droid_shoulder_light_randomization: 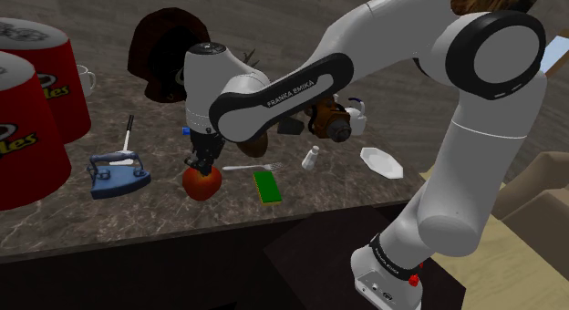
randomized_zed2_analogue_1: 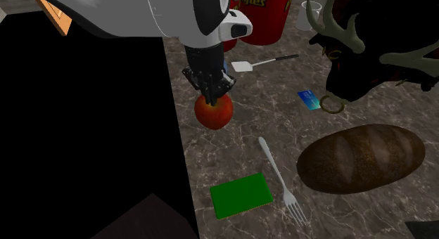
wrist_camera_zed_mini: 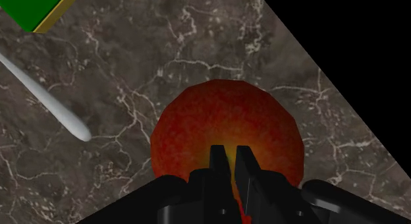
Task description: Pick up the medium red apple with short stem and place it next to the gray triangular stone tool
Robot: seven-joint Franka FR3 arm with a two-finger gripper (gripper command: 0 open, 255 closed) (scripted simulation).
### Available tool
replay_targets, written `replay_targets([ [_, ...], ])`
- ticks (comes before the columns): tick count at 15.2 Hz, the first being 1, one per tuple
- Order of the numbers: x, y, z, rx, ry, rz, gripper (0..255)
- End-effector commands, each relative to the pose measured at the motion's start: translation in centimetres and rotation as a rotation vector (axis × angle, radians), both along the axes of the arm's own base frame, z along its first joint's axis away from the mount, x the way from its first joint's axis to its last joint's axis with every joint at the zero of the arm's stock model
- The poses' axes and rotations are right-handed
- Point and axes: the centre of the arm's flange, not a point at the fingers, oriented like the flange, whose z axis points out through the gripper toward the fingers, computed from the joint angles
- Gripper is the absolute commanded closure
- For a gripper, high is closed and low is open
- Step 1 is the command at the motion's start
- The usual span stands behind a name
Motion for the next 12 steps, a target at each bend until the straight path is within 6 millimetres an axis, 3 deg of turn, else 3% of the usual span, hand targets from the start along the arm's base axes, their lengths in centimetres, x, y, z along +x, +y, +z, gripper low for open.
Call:
replay_targets([
  [1,0.0,0.0,0.0,0.000,0.000,0.000,255],
  [6,0.0,0.0,0.0,0.000,0.000,0.000,255],
  [12,0.0,0.0,3.2,0.000,0.000,0.000,255],
])
